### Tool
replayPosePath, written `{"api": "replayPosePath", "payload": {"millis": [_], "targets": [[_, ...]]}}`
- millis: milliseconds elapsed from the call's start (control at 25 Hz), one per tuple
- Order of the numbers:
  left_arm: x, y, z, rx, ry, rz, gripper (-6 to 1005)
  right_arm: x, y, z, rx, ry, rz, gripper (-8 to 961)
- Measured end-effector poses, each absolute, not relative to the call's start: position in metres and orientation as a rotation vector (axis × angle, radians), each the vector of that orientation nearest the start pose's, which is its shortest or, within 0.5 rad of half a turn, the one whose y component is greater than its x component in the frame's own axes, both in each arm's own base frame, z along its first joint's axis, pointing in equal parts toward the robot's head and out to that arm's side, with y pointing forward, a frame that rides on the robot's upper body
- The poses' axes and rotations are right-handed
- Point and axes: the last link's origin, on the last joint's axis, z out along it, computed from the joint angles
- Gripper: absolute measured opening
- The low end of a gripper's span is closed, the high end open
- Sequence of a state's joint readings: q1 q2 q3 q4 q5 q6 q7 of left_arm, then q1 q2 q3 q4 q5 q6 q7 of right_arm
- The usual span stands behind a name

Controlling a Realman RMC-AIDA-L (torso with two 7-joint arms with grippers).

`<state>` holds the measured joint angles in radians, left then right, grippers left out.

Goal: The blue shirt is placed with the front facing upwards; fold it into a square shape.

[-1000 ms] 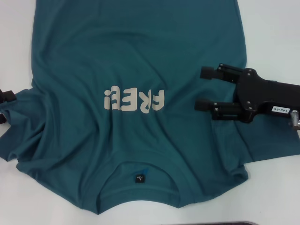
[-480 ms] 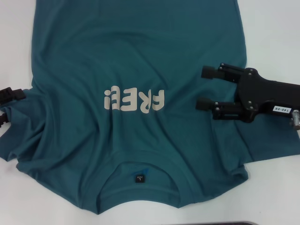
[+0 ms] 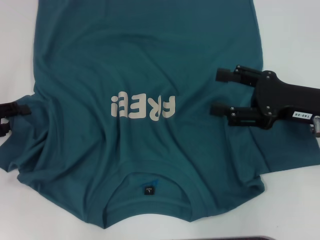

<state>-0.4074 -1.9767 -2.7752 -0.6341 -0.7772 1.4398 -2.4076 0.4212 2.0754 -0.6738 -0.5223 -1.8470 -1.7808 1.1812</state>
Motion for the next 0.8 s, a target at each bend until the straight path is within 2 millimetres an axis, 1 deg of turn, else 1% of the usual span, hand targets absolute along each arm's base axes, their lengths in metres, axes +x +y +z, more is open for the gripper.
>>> {"api": "replayPosePath", "payload": {"millis": [280, 520, 720, 800], "targets": [[-0.3823, 0.2890, 0.0573, 2.150, 2.636, 0.735, 590, 0.2683, 0.2761, -0.0020, -2.701, 0.534, 1.082, 897], [-0.3829, 0.2890, 0.0577, 2.149, 2.642, 0.727, 347, 0.2662, 0.2789, -0.0007, -2.701, 0.525, 1.086, 896], [-0.3825, 0.2890, 0.0598, 2.150, 2.642, 0.727, 119, 0.2648, 0.2802, -0.0006, -2.703, 0.519, 1.087, 896], [-0.3824, 0.2885, 0.0602, 2.146, 2.643, 0.727, 85, 0.2643, 0.2808, -0.0005, -2.704, 0.516, 1.088, 896]]}}
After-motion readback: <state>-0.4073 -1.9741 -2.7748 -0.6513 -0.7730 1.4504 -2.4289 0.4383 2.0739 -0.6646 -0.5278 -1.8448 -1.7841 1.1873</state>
